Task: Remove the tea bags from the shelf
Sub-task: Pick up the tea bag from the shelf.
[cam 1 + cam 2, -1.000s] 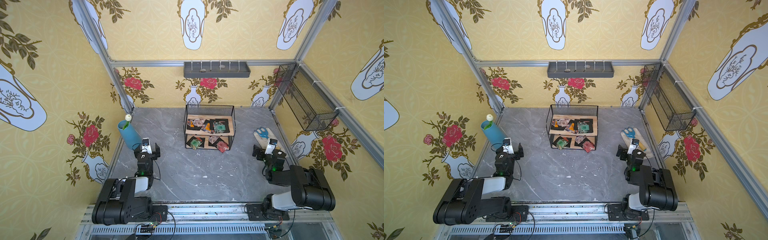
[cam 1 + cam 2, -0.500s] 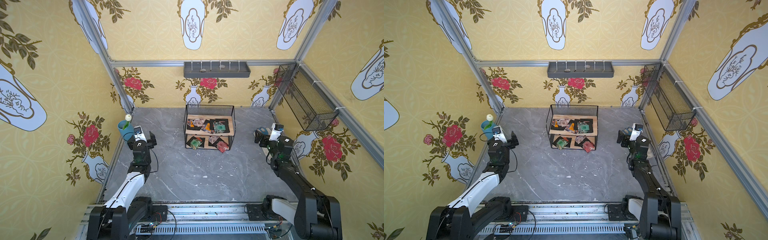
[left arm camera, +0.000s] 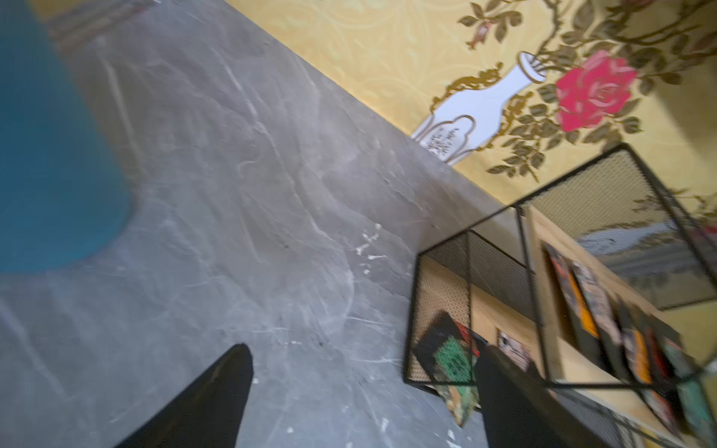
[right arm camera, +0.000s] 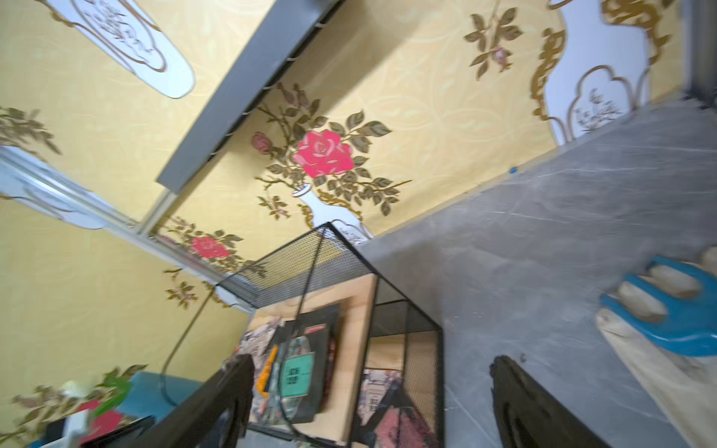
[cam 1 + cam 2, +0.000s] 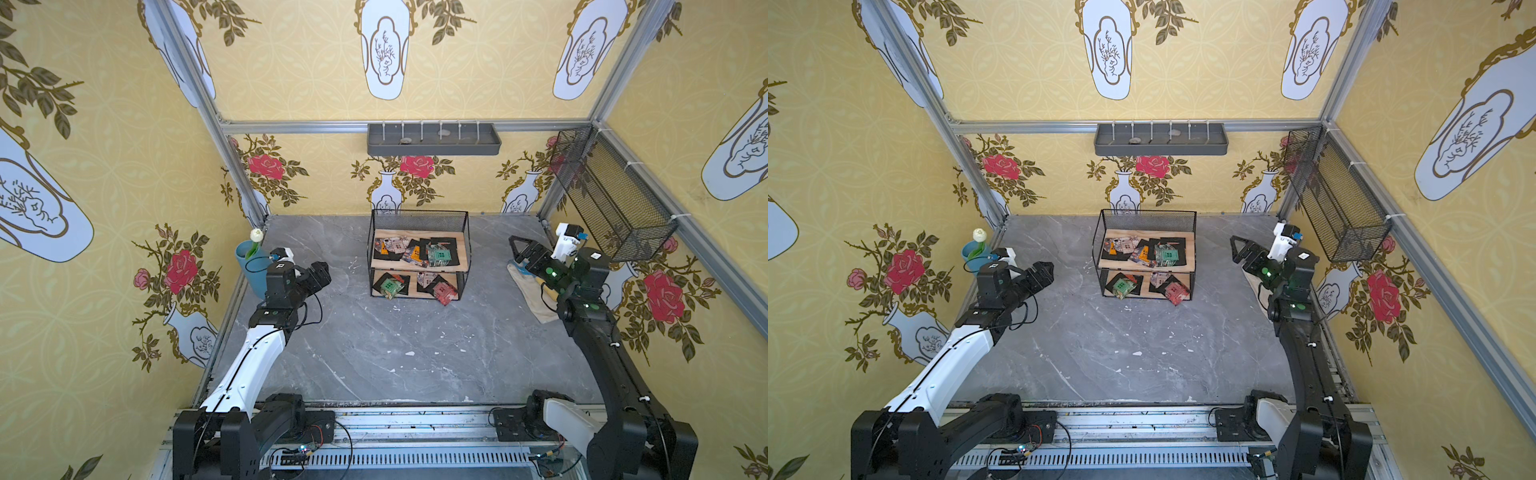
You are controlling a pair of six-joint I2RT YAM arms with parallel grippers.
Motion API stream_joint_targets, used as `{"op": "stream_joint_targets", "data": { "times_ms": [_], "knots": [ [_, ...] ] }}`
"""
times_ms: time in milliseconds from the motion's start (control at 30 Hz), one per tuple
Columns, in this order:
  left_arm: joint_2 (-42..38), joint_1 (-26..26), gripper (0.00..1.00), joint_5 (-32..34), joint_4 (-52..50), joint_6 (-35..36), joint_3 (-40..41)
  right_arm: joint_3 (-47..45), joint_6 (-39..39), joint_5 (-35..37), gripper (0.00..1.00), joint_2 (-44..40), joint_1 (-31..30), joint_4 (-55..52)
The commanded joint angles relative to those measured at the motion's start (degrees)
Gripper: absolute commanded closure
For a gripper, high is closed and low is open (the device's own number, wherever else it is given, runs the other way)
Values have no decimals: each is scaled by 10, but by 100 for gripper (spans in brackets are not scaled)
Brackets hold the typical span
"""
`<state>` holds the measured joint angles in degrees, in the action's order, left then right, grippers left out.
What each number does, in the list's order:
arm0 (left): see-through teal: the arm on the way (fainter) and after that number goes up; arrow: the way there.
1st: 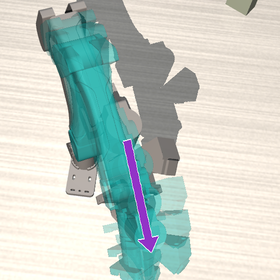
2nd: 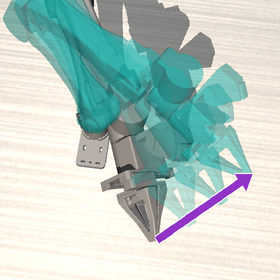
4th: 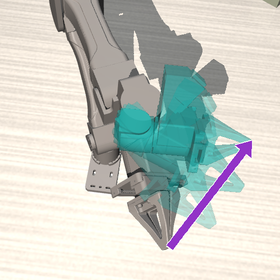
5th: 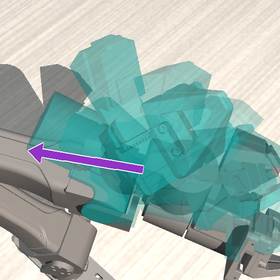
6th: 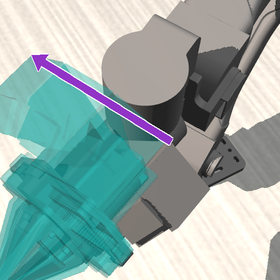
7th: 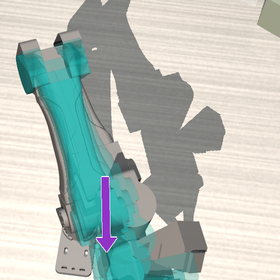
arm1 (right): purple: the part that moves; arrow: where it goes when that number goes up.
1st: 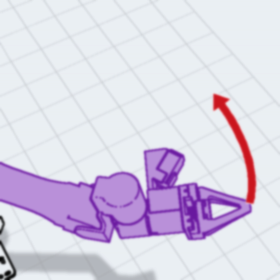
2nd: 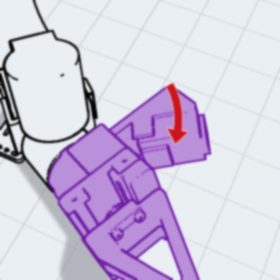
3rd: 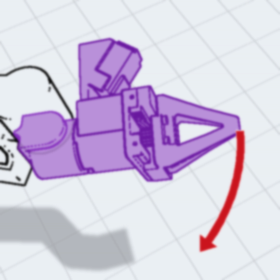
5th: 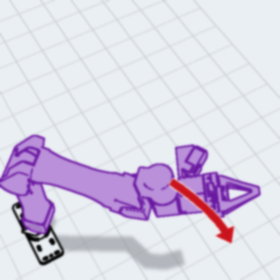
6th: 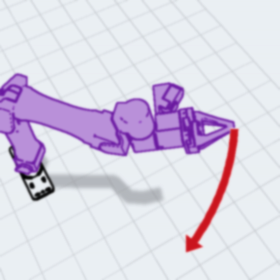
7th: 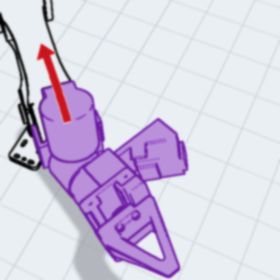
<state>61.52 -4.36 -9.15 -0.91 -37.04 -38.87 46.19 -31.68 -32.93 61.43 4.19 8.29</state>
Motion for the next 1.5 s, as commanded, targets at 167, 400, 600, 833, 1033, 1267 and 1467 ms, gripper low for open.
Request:
{"op": "stream_joint_targets", "data": {
  "times_ms": [167, 400, 600, 833, 1033, 1267, 1467],
  "knots": [
    [-28, -39, 5, -128, -53, 0, -29, 159, 77, 81, 10, 50, -160, -212],
    [-41, -100, 16, -144, -95, -2, -39, 303, 131, 252, 25, 161, -307, -350],
    [-54, -154, 22, -115, -129, -6, -42, 379, 150, 339, 34, 239, -372, -411],
    [-59, -199, 23, -85, -152, -5, -46, 429, 162, 400, 35, 301, -407, -450],
    [-40, -229, 22, -73, -151, -12, -45, 462, 173, 444, 32, 348, -430, -471],
    [-34, -234, 22, -67, -151, -14, -47, 494, 180, 483, 32, 393, -447, -489],
    [-34, -236, 22, -63, -151, -14, -45, 515, 182, 507, 32, 424, -456, -501]
  ]
}}
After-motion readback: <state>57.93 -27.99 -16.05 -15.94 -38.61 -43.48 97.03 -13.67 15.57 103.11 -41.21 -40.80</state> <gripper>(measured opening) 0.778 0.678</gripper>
